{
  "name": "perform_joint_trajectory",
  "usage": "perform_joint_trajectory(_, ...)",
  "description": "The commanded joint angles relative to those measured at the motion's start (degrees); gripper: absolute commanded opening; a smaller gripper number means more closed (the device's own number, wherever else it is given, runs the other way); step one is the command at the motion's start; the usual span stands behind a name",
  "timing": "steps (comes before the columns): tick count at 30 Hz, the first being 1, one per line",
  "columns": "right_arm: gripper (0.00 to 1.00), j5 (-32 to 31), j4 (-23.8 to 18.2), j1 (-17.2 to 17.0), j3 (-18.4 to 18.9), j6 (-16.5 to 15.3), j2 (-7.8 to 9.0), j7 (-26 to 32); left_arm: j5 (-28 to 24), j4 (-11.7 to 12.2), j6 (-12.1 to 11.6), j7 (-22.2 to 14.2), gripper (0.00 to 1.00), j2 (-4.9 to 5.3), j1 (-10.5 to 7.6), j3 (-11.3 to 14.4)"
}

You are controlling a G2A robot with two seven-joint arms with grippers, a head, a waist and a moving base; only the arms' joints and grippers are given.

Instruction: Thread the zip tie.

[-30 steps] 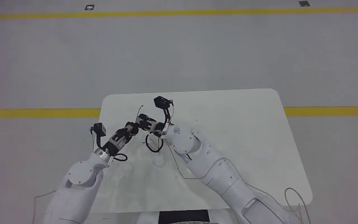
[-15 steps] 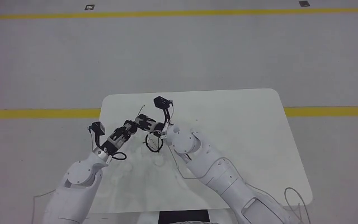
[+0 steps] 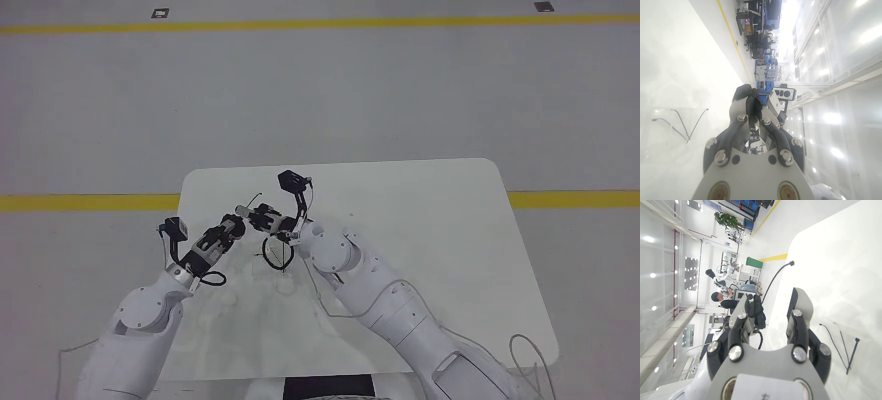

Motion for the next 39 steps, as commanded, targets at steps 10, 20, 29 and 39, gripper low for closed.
perform_joint_trajectory(10, 1.0, 9.5, 0.1, -1.7, 6.8, -8.1, 1.75, 8.3, -8.6, 1.6, 0.9, -12.2, 0.0, 1.03, 0.74, -4.8)
perform_joint_trajectory(20, 1.0, 12.0, 0.6, -1.4, 7.9, -9.3, 2.09, 11.8, -11.2, 2.4, 4.8, -23.1, 0.0, 1.92, -0.2, -6.8)
perform_joint_trajectory(29, 1.0, 12.0, 0.6, -1.4, 7.9, -9.3, 2.09, 11.8, -13.0, 2.9, 6.2, -25.7, 0.0, 2.1, -0.54, -6.9)
perform_joint_trajectory(39, 1.0, 31.2, 6.9, 0.3, 13.5, -13.5, 3.62, 33.3, -20.3, 12.8, 9.7, -50.6, 0.0, 4.1, -4.8, -10.6)
